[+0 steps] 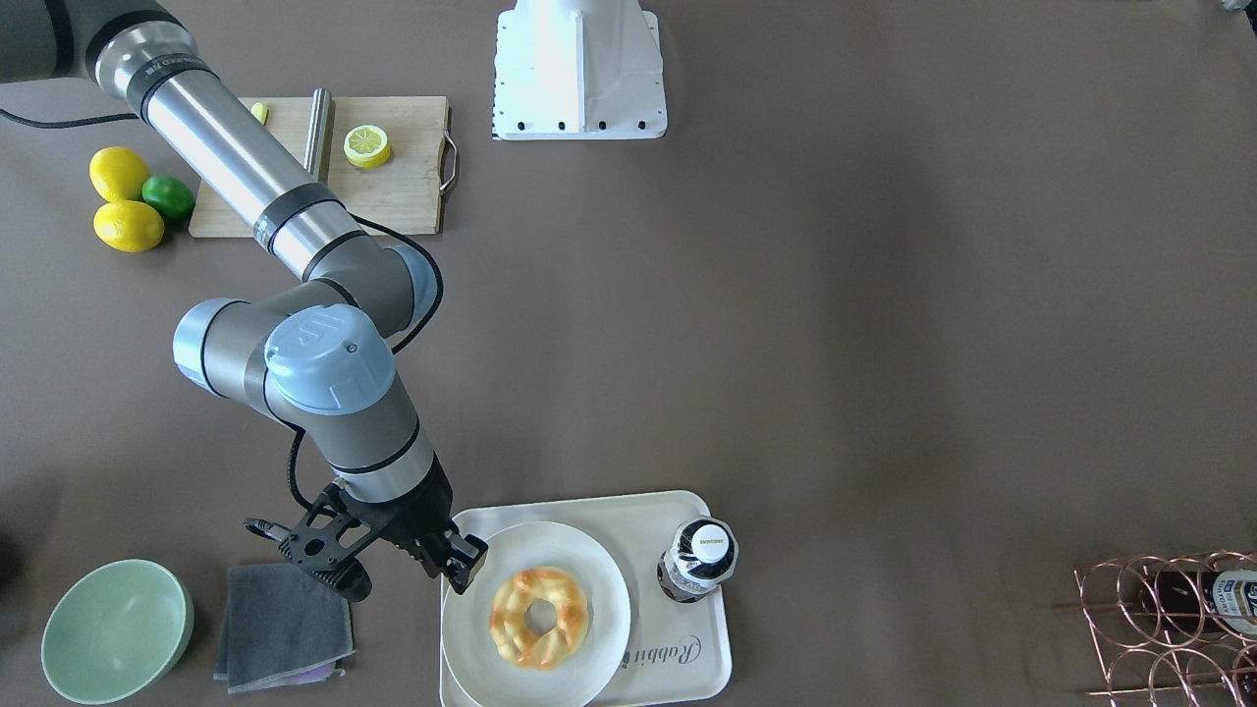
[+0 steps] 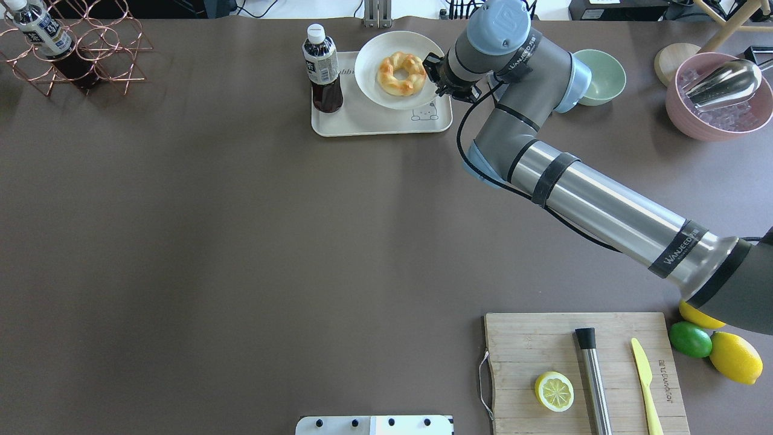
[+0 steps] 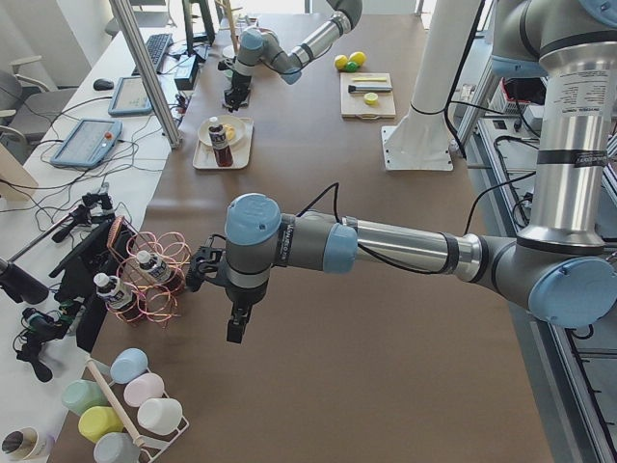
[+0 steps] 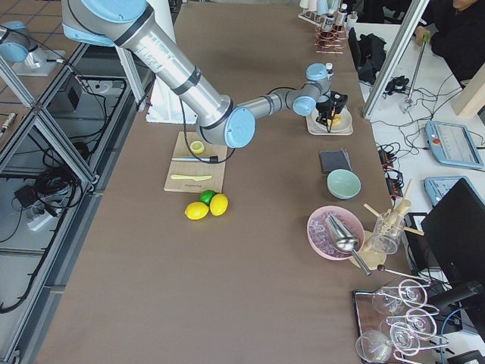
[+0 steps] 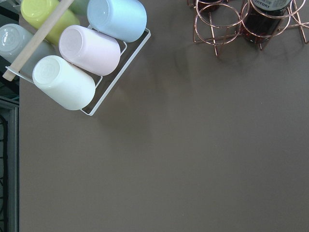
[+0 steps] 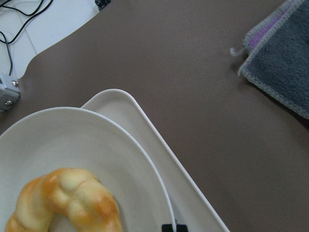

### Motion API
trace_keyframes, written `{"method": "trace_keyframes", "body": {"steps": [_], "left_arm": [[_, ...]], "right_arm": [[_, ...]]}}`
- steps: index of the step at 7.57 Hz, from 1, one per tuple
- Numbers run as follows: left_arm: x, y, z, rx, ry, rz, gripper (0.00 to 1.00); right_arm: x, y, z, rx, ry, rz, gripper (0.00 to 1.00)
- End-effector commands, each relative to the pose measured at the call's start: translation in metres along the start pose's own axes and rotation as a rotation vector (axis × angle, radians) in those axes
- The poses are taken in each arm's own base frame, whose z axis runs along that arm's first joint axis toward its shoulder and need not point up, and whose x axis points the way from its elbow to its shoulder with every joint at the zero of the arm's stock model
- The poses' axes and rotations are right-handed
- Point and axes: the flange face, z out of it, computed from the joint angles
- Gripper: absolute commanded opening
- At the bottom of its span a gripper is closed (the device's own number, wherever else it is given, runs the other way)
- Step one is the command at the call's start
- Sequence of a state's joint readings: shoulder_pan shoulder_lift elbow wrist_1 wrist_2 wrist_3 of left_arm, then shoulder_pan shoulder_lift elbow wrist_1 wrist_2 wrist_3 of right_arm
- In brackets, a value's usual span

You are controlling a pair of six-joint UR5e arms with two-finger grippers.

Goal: Place donut on tray

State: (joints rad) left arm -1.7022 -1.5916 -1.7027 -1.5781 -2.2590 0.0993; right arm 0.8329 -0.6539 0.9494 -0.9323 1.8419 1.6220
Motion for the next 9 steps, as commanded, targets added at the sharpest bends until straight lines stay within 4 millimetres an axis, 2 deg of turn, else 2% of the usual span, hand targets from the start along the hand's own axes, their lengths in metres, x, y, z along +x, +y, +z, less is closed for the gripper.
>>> {"method": "trace_keyframes", "body": {"steps": [1,2,3,4,5,6,7,8,9], "left_arm": [[-0.012,0.005,0.001,-0.003,-0.002,-0.008,0.98],[-0.017,0.008,-0.001,0.0,-0.004,-0.018,0.98],[-0.018,0.009,-0.003,0.003,-0.005,-0.022,0.98],[-0.019,0.009,-0.002,0.002,-0.004,-0.023,0.98],[-0.02,0.009,-0.004,0.005,-0.005,-0.024,0.98],[-0.025,0.011,-0.01,0.016,-0.008,-0.036,0.98],[-0.025,0.012,-0.009,0.016,-0.003,-0.037,0.98],[-0.026,0.012,-0.008,0.014,-0.001,-0.039,0.98],[-0.026,0.013,-0.008,0.013,0.001,-0.04,0.98]], "right_arm": [[0.028,-0.062,-0.025,0.009,0.03,-0.103,1.0],[0.067,-0.097,-0.051,-0.009,0.071,-0.184,1.0],[0.118,-0.13,-0.074,-0.024,0.136,-0.269,1.0],[0.168,-0.149,-0.103,-0.052,0.197,-0.36,1.0],[0.203,-0.165,-0.156,-0.107,0.221,-0.415,1.0],[0.228,-0.169,-0.216,-0.16,0.228,-0.446,1.0],[0.268,-0.162,-0.264,-0.19,0.255,-0.518,1.0],[0.294,-0.134,-0.297,-0.203,0.259,-0.522,1.0],[0.338,-0.111,-0.315,-0.234,0.258,-0.509,1.0]]}}
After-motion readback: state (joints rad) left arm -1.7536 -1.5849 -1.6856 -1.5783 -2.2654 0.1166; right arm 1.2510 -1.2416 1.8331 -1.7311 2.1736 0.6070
